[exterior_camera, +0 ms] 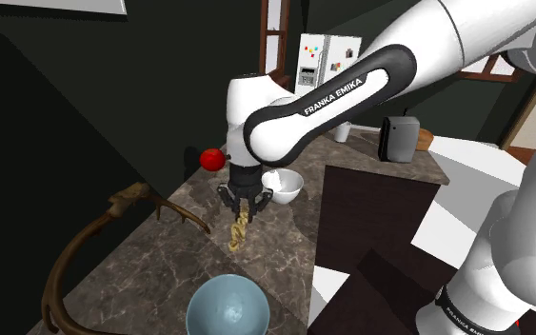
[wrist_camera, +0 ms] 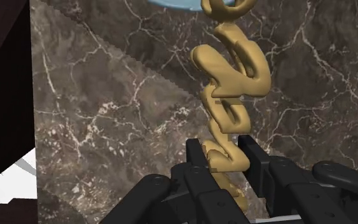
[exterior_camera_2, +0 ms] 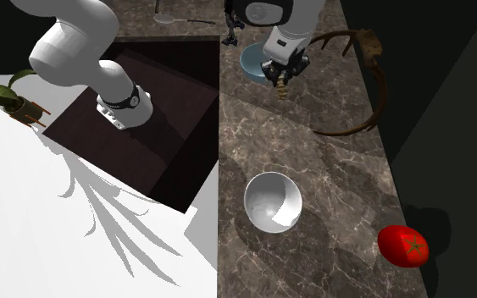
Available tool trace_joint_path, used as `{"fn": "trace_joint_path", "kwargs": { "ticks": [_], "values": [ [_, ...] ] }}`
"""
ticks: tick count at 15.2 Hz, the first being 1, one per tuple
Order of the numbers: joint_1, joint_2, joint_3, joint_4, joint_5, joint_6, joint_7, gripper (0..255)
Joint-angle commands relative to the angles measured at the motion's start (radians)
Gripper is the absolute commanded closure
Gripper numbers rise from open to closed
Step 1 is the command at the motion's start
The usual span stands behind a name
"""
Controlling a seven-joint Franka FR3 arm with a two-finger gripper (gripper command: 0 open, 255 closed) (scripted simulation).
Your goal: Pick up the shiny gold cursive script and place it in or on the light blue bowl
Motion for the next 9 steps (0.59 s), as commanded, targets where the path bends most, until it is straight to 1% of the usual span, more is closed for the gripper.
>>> {"fn": "trace_joint_path", "kwargs": {
  "ticks": [1, 9],
  "values": [
    [0.024, -0.018, 0.022, -0.024, 0.005, 0.008, 0.044, 255],
    [0.123, -0.061, 0.119, -0.071, 0.021, 0.023, 0.230, 255]
  ]
}}
